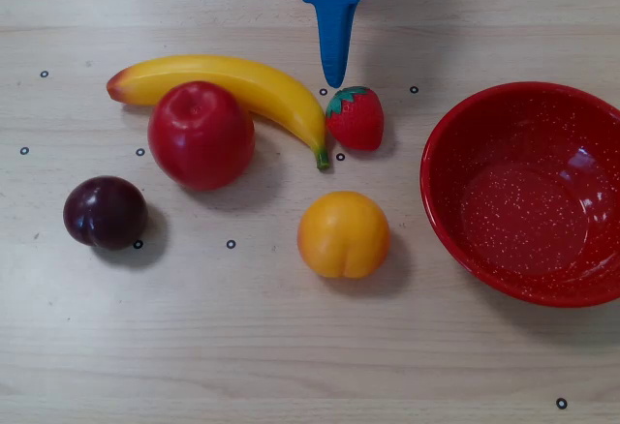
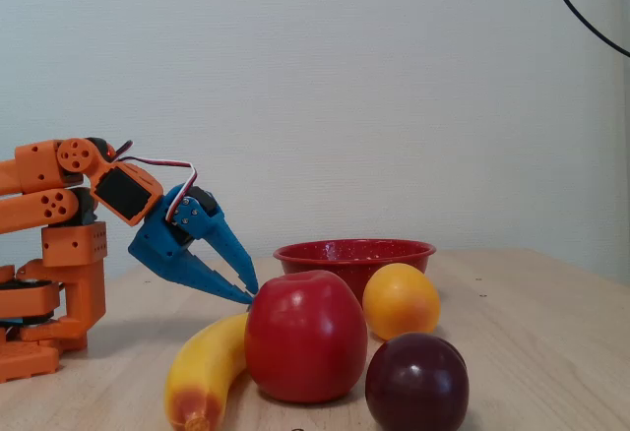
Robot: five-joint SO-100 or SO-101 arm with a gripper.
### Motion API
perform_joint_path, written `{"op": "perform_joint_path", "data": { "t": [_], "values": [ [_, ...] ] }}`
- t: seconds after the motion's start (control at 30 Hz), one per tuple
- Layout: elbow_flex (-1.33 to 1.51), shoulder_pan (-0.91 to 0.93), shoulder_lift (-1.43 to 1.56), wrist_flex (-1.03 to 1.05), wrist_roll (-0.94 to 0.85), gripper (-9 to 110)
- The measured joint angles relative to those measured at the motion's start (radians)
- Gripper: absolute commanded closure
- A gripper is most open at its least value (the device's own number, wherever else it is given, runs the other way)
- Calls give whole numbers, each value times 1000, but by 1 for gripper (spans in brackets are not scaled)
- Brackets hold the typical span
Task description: Put the peach in the red bowl.
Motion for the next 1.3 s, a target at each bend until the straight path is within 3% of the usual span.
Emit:
{"op": "perform_joint_path", "data": {
  "t": [0.23,0.43,0.67,0.97,1.3],
  "values": [
    [-120,0,-259,0,2,101],
    [-472,-46,-558,34,74,101],
    [-851,-44,-834,230,179,101],
    [-1387,-58,-1278,534,130,101],
    [-1687,-57,-1551,669,132,63]
  ]
}}
